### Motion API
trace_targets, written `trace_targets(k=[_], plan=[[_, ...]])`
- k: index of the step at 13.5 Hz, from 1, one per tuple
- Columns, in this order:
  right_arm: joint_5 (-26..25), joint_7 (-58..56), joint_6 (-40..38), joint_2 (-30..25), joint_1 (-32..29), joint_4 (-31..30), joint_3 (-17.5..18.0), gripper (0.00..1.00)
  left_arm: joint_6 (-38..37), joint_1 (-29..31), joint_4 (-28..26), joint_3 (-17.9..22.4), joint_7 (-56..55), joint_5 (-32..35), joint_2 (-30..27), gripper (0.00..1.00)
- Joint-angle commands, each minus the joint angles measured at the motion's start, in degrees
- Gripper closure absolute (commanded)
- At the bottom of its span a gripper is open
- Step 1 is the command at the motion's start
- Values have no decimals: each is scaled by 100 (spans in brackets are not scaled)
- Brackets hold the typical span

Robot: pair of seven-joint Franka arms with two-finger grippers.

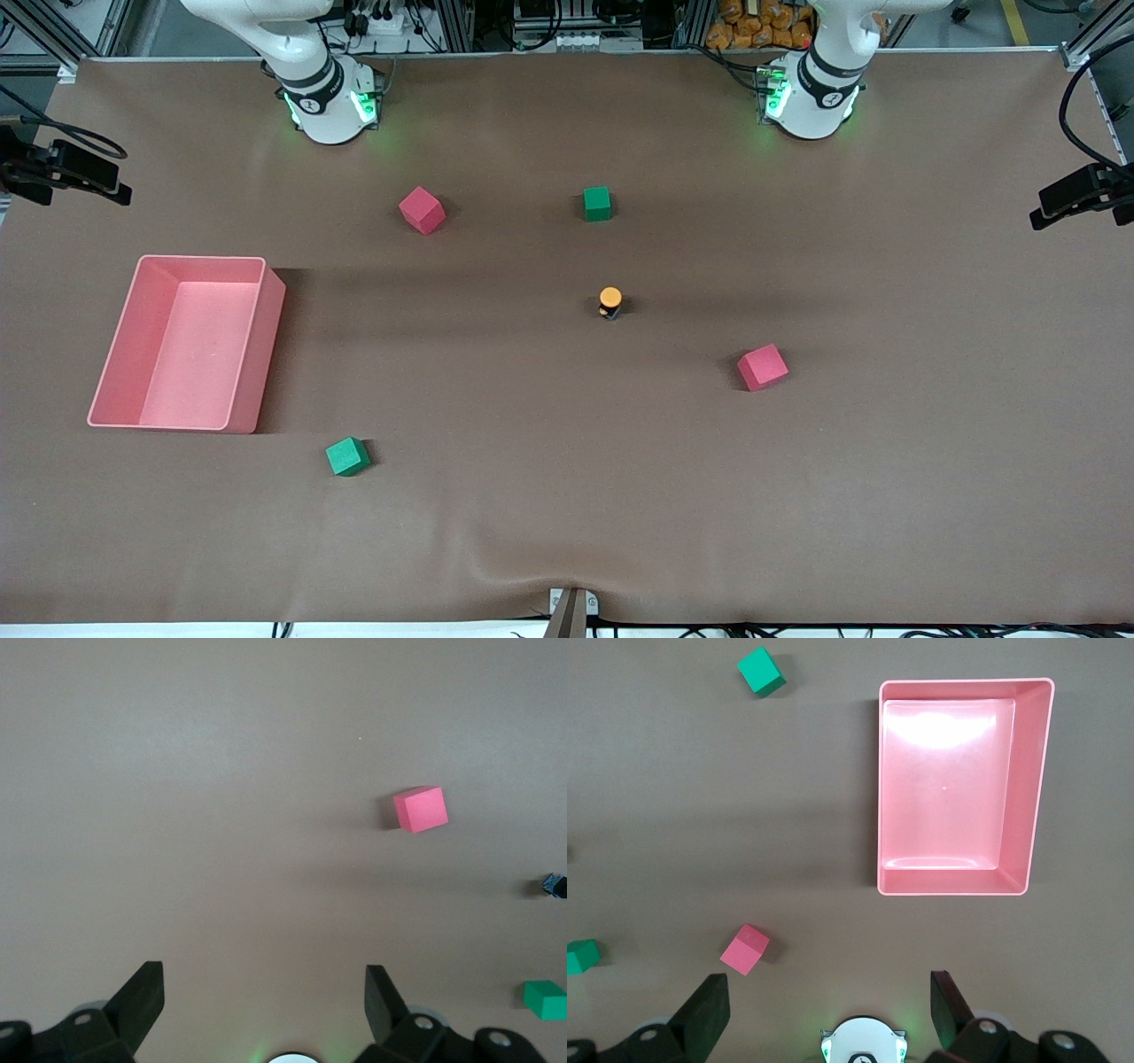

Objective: Place and upright button with both arms

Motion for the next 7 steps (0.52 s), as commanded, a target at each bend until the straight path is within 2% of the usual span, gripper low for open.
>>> trace_targets(k=[1,7], plan=[[-17,-65,-88,3,-51,103,19,0,47,-10,-74,-14,-82,18,-87,0],[1,-65,-88,-6,-51,103,19,0,47,-10,-66,-41,-65,133,-87,0]])
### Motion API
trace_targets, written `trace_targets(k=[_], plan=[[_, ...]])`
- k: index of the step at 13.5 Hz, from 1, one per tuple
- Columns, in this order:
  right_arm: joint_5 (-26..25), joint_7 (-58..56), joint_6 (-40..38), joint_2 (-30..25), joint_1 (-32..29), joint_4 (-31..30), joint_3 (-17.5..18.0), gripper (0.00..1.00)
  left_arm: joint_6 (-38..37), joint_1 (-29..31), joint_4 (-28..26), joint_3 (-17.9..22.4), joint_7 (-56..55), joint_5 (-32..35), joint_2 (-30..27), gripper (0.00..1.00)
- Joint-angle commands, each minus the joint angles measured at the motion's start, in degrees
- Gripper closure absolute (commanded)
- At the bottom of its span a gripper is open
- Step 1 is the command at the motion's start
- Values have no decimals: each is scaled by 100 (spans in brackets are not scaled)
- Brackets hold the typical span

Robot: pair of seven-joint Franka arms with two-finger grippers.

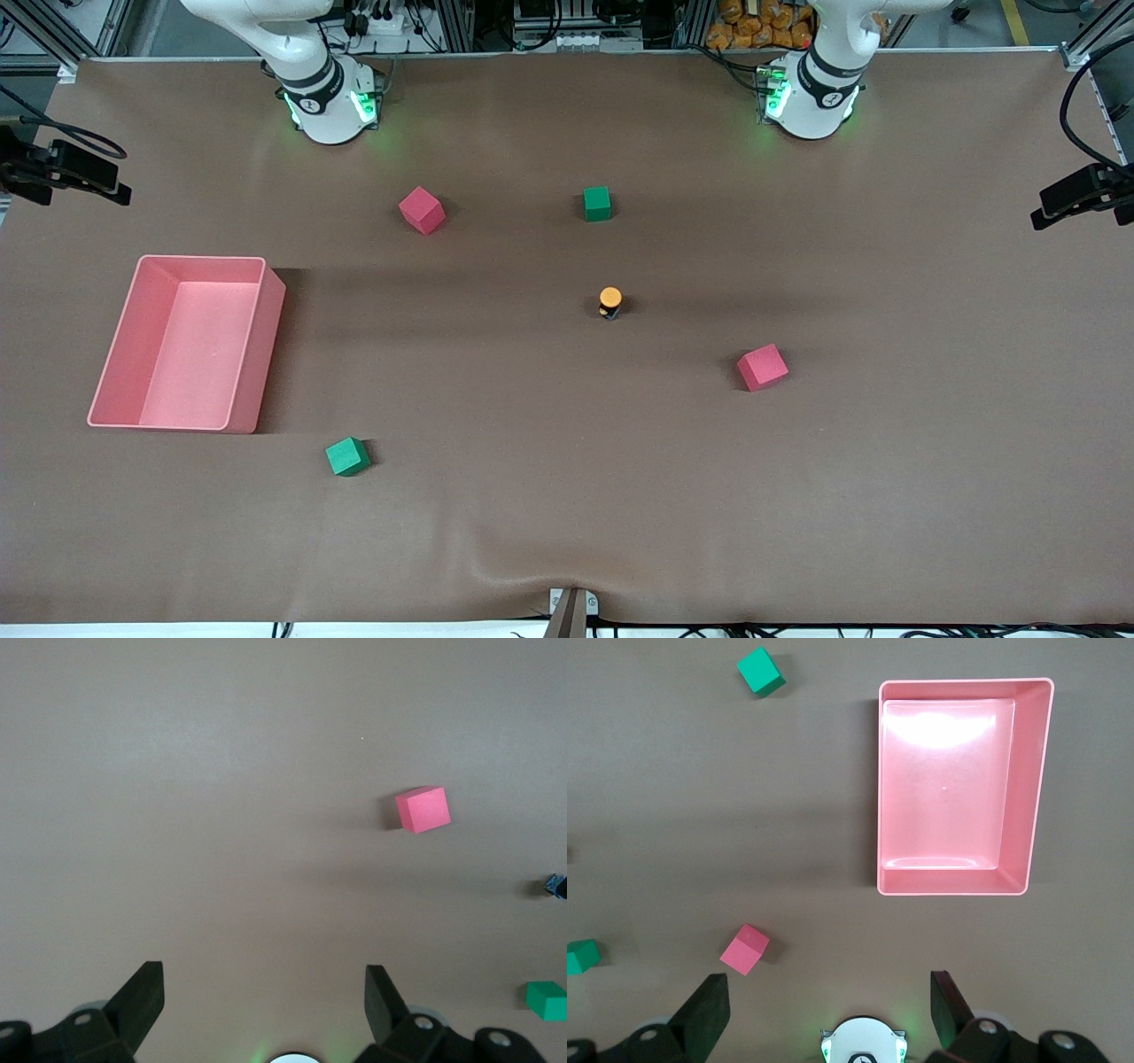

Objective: Place and upright button with both arms

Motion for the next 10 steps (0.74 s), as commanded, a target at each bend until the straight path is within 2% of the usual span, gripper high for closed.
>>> trace_targets(k=[1,5,7,10], plan=[[9,-64,-88,-6,-51,103,22,0,46,-11,-65,-48,-73,106,-87,0],[9,-64,-88,3,-51,103,22,0,46,-19,-39,-48,-56,80,-70,0],[9,-64,-88,3,-51,103,30,0,46,-20,-21,-222,-117,88,-61,0],[36,-64,-80,12,-51,103,31,0,46,-11,-13,-259,-100,106,-70,0]])
